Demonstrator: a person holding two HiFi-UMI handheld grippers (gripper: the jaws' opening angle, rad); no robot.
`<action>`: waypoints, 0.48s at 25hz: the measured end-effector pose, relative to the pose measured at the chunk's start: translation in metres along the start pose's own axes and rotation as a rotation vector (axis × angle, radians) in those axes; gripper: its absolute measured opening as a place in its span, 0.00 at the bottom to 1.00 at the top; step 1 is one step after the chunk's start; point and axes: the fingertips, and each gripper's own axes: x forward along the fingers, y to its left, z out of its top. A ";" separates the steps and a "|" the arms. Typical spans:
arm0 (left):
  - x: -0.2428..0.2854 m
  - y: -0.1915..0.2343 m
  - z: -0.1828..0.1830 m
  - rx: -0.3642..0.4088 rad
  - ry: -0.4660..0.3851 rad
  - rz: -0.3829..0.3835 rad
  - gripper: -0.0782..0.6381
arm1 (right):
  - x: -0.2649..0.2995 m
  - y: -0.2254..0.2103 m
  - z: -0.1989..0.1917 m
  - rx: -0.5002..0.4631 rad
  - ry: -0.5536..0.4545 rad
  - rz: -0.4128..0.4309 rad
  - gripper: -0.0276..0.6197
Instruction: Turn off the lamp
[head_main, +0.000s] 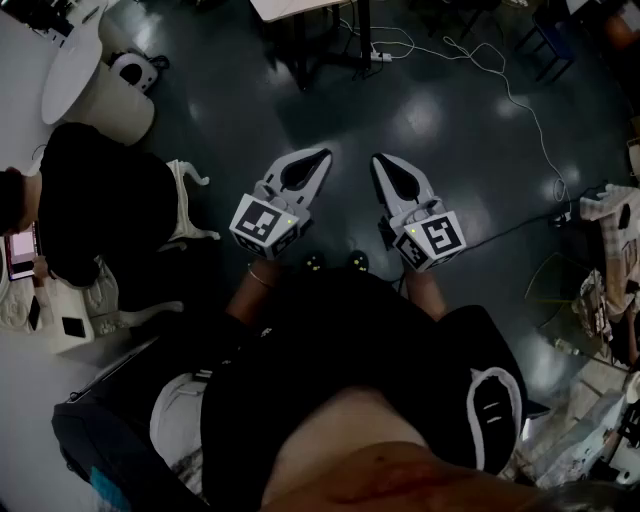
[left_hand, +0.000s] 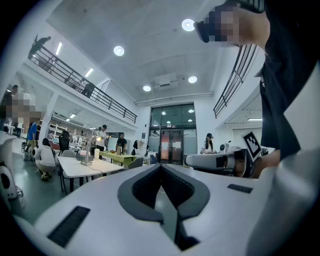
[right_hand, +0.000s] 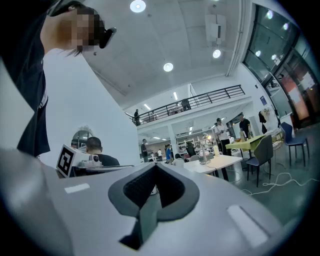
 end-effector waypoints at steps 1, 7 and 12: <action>0.000 -0.001 0.000 -0.002 0.006 -0.002 0.12 | 0.000 -0.001 0.000 0.003 -0.004 0.001 0.04; 0.004 0.001 -0.005 0.012 0.011 0.019 0.12 | -0.002 -0.009 0.002 0.007 -0.007 0.001 0.04; 0.010 -0.002 -0.004 -0.004 0.020 0.014 0.12 | -0.006 -0.018 0.002 0.027 -0.023 -0.003 0.04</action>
